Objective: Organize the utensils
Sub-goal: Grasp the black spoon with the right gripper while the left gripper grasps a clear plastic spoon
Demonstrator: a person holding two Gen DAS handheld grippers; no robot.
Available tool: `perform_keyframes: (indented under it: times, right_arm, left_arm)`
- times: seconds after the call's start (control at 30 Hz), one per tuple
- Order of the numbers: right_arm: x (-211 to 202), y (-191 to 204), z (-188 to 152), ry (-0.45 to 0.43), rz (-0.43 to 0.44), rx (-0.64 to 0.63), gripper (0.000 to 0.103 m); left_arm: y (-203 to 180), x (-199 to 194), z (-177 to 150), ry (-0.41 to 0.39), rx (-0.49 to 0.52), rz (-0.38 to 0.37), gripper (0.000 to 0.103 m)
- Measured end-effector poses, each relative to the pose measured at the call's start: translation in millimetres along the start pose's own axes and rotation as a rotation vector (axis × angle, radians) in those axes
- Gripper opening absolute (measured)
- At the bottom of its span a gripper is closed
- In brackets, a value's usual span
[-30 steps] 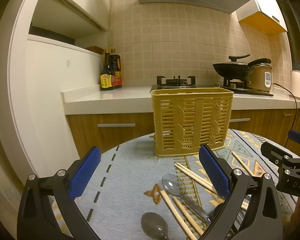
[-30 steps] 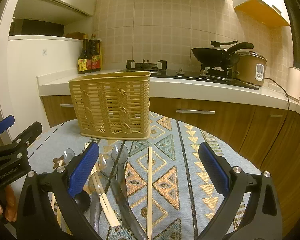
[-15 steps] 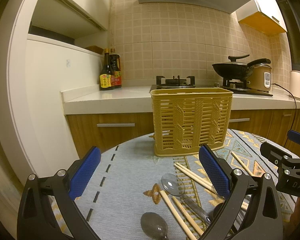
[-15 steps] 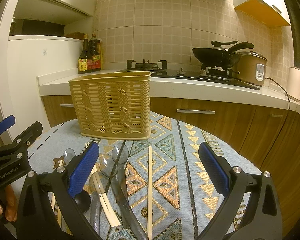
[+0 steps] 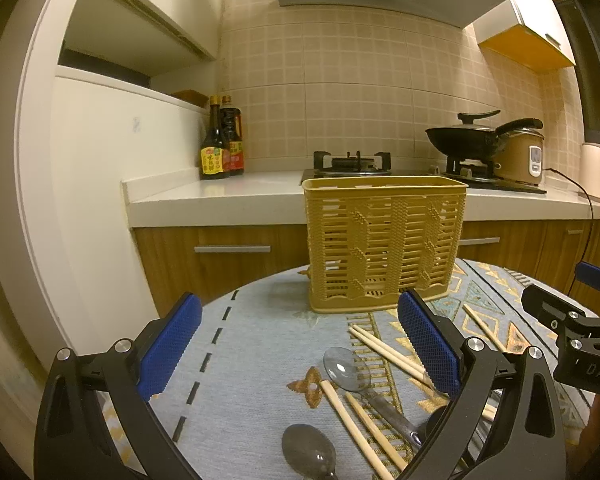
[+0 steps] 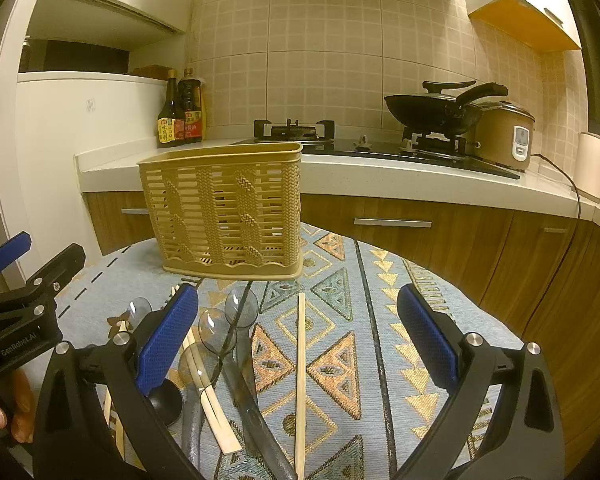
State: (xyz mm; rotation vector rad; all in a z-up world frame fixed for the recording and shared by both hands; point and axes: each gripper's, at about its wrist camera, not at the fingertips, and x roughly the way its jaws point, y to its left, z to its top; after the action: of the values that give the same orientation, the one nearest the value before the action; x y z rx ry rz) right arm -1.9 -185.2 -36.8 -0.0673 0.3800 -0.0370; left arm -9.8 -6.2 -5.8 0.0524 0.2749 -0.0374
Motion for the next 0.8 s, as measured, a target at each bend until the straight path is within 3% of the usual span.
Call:
perform_keyframes:
  times: [0.27, 0.37, 0.47, 0.6, 0.8]
  right_arm:
    - [1.0, -1.6, -0.6, 0.006, -0.01, 0.005, 0.095]
    - [2.5, -3.7, 0.0, 0.019, -0.022, 0.009, 0.095]
    - [4.1, -6.5, 2.2, 0.042, -0.036, 0.021, 0.095]
    - [9.7, -15.3, 7.1, 0.1, -0.038, 0.051, 0.095]
    - [22.9, -30.7, 13.0, 0.22, 0.005, 0.097, 0.095]
  left_arm:
    - [5.5, 5.1, 0.2, 0.028, -0.023, -0.017, 0.096]
    - [30.8, 14.6, 3.7, 0.085, -0.129, -0.053, 0.095]
    - [58.7, 23.2, 6.3, 0.154, -0.224, -0.106, 0.094]
    - [74.3, 31.9, 9.8, 0.271, -0.218, -0.155, 0.084]
    - [76.3, 51.2, -9.1, 0.529, -0.224, -0.257, 0.071]
